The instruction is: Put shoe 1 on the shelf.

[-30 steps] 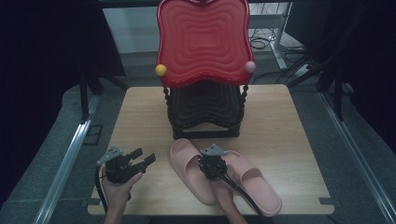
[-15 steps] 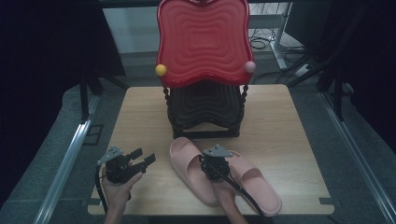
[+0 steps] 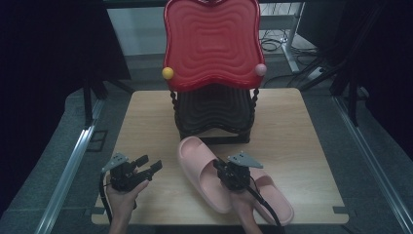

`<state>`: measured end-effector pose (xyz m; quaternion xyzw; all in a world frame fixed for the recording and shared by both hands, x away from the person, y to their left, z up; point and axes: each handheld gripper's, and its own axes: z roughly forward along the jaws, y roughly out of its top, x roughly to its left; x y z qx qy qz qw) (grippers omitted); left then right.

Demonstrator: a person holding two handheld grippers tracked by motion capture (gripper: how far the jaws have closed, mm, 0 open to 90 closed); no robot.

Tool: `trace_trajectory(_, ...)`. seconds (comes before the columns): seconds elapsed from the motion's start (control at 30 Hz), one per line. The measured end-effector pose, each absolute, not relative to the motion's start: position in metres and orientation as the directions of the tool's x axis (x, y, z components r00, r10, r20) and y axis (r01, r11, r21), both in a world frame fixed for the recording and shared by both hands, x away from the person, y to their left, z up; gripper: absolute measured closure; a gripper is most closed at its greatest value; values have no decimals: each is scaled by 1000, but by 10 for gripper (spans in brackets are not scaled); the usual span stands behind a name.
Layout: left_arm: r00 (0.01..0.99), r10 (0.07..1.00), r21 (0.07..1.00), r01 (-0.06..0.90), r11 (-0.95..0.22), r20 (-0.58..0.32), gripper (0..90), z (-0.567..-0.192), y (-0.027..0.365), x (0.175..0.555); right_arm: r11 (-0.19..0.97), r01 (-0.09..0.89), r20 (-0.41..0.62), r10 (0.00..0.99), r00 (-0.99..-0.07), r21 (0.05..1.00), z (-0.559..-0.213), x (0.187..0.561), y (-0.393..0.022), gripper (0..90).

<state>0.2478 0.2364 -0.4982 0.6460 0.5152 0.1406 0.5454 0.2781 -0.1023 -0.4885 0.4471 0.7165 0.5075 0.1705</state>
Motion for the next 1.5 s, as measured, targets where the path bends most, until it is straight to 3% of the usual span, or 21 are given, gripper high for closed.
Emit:
trace_trajectory(0.47,430,819,849,513,125,-380,297,-498,235,248,-57,441,321,768,-554,896,-469,266,-121,841)
trace_trajectory(1.5,427,821,850,512,126,-379,300,-499,234,248,-174,335,343,758,-555,926,-421,260,-137,840)
